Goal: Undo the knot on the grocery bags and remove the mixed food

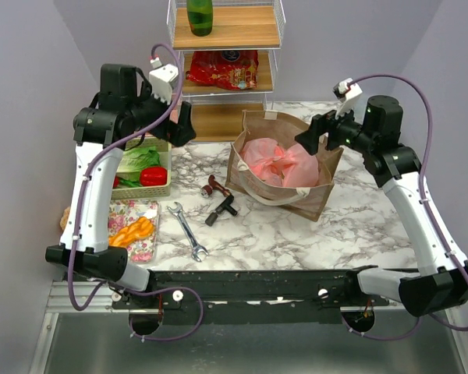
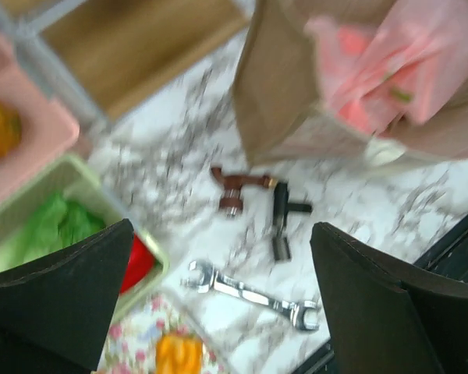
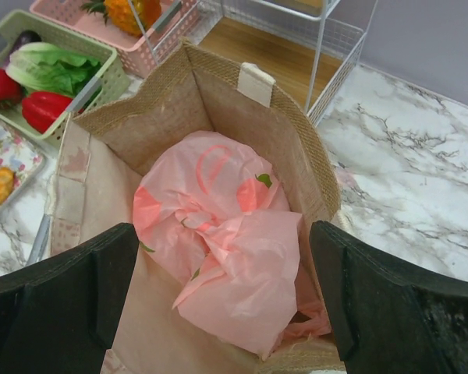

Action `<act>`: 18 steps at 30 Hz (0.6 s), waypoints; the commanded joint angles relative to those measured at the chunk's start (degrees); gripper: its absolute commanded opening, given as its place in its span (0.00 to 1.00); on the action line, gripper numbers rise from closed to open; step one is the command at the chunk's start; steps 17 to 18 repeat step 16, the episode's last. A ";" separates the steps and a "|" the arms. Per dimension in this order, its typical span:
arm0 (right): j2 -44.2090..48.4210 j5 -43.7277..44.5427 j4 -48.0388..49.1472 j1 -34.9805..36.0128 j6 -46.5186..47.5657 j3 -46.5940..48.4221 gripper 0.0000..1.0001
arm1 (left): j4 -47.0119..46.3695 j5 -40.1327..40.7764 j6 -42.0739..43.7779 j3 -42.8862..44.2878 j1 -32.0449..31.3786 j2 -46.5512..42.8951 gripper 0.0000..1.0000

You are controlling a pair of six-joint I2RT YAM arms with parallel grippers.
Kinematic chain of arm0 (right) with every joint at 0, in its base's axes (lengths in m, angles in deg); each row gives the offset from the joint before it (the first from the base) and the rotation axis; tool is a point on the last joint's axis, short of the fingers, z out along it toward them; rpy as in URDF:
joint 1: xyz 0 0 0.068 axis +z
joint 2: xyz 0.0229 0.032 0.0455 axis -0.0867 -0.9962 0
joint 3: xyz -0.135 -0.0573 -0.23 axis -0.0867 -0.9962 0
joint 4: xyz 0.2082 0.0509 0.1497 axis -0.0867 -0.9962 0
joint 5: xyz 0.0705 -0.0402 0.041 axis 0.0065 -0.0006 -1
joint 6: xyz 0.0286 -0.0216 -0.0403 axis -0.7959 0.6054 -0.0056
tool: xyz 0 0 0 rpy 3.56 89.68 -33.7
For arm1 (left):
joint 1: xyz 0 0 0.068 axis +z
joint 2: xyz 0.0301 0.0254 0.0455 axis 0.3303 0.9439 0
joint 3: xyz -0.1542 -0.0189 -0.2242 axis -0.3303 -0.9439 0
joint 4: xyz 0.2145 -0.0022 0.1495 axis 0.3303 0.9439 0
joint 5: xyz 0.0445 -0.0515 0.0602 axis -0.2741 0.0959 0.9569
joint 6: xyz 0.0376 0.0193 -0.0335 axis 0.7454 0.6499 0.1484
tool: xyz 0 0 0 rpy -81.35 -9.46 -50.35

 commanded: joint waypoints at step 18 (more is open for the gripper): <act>4.14 -6.48 5.40 -12.42 -8.69 -6.12 1.00 | 1.81 7.04 -3.41 -14.02 8.49 -4.92 0.98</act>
